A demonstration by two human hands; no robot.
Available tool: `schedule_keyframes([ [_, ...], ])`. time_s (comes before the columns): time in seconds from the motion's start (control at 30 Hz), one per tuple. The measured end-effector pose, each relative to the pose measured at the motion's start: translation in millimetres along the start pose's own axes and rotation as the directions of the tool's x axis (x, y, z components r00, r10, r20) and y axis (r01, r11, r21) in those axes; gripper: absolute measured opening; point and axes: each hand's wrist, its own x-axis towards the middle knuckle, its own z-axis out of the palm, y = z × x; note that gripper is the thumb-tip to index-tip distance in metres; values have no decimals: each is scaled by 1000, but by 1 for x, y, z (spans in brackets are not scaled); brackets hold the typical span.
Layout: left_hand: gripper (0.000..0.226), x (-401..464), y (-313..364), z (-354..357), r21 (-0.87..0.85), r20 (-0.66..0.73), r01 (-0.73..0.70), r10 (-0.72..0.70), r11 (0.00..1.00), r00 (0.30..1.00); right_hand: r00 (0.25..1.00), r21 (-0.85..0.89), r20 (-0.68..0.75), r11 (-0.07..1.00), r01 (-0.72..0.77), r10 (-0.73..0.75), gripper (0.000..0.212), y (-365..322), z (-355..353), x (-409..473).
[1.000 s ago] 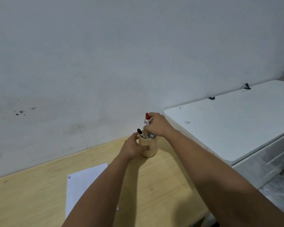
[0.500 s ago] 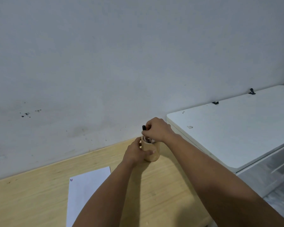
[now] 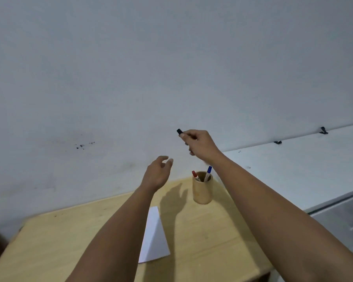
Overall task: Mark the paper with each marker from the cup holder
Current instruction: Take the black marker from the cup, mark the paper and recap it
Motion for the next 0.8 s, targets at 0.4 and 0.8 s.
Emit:
schedule_keyframes([
  [0.4, 67, -58, -53, -126, -73, -211, 70, -84, 995, 974, 835, -120, 547, 993, 20, 49, 24, -22, 140, -49],
  [0.8, 63, -66, -160, -177, 168, -395, 304, -219, 938, 892, 923, -222, 385, 973, 62, 29, 23, 46, 194, -41],
])
